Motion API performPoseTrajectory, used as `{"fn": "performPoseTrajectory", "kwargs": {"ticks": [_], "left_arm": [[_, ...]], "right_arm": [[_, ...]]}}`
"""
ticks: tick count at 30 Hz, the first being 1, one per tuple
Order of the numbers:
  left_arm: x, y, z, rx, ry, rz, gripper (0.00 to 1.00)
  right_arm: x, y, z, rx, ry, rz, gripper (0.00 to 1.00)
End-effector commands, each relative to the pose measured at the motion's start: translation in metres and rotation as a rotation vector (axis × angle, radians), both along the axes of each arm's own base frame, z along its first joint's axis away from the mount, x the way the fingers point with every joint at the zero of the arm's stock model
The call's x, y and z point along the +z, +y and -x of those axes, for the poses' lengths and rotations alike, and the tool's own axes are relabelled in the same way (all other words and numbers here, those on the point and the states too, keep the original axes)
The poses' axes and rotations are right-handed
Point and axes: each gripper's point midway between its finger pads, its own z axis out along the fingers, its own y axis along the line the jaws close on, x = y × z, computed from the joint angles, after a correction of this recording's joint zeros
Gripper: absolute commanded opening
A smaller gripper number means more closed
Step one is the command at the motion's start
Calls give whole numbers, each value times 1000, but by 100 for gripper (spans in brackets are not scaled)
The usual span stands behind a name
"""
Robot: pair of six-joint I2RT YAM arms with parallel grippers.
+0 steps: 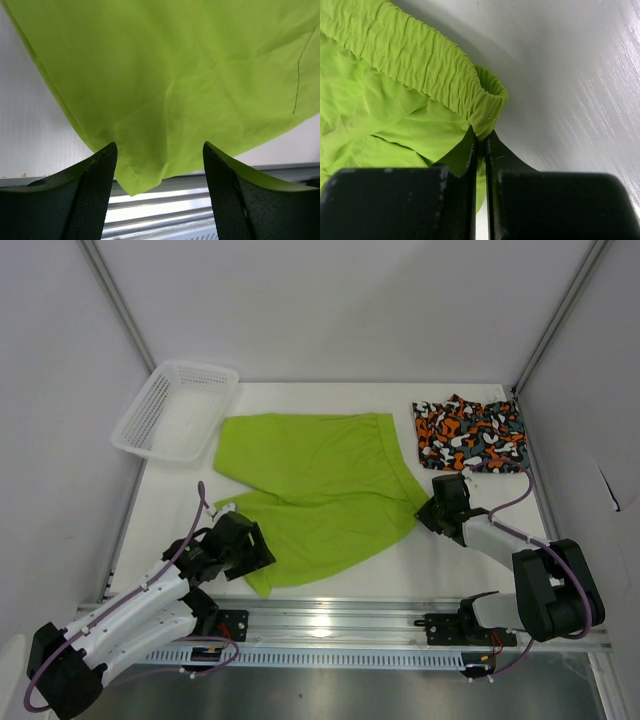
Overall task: Fold and stack the shorts
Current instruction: Flatten the shorts out
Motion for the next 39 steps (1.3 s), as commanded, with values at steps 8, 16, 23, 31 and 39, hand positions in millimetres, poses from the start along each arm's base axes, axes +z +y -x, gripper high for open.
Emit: {"fn": "performPoseTrajectory", "kwargs": {"ticks": [8,16,23,31,39], "left_arm": [[0,-5,22,32,40,37,71],[-11,13,36,119,119,-48,65],[-20,-1,40,85,157,-8,49],[-29,-19,33,85,129,80,51],[-27,1,27,123,100,-26,46]], "right_arm": [[9,0,-17,-37,-22,16,0],[4,2,-18,-38,-15,8,0],[0,3,-18,-41,-7,5,0],[0,3,-18,-38,-6,5,0],[3,1,-19,-46,-10,7,0]]}}
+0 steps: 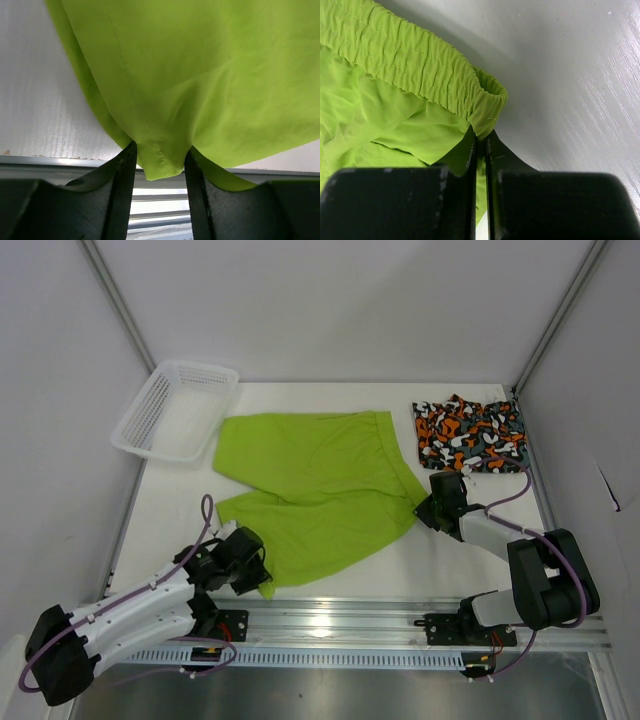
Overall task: Fold and stack the shorts
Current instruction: Flatten the shorts out
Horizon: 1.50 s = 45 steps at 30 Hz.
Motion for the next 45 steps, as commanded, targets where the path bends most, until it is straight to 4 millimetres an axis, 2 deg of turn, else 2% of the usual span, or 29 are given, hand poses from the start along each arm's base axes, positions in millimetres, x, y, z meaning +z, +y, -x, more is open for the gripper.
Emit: {"fn": "performPoseTrajectory", "kwargs": {"ticks": [1,3,4,6,7,8,11,12,16,24,27,30,34,38,39,45], "left_arm": [[6,9,-6,30,-36,-45,44],[8,12,-7,28,-60,-40,35],[8,13,-6,22,-63,-42,21],[11,15,-7,18,-83,-45,6],[13,18,-6,11,-79,-59,1],[13,20,-5,5,-79,-69,1],[12,26,-2,-38,-60,-124,6],[10,20,3,-69,-32,-105,6],[-3,24,9,-105,36,-175,12],[-2,29,5,-90,10,-190,18],[-1,27,4,-99,14,-193,29],[6,16,3,-150,8,-148,42],[30,0,0,-214,-40,-73,54],[44,-27,3,-284,-81,78,59],[37,-33,14,-303,-40,119,59],[18,-39,29,-338,33,85,59]], "right_arm": [[8,-2,-8,-15,-20,13,0],[8,-4,-8,-19,-17,15,0],[9,-4,-8,-22,-18,15,0],[10,-6,-9,-23,-20,15,0],[10,-7,-9,-26,-20,15,0],[11,-8,-10,-30,-21,16,0],[12,-12,-10,-36,-20,21,0],[12,-13,-10,-37,-18,24,0],[15,-17,-10,-49,-22,22,0],[25,-30,-17,-77,-35,37,0],[27,-35,-19,-86,-37,34,0],[28,-38,-21,-87,-39,33,0],[23,-37,-20,-88,-29,28,0],[20,-33,-22,-88,-26,7,0],[19,-31,-22,-85,-22,3,0],[16,-27,-24,-85,-15,-8,0]]}}
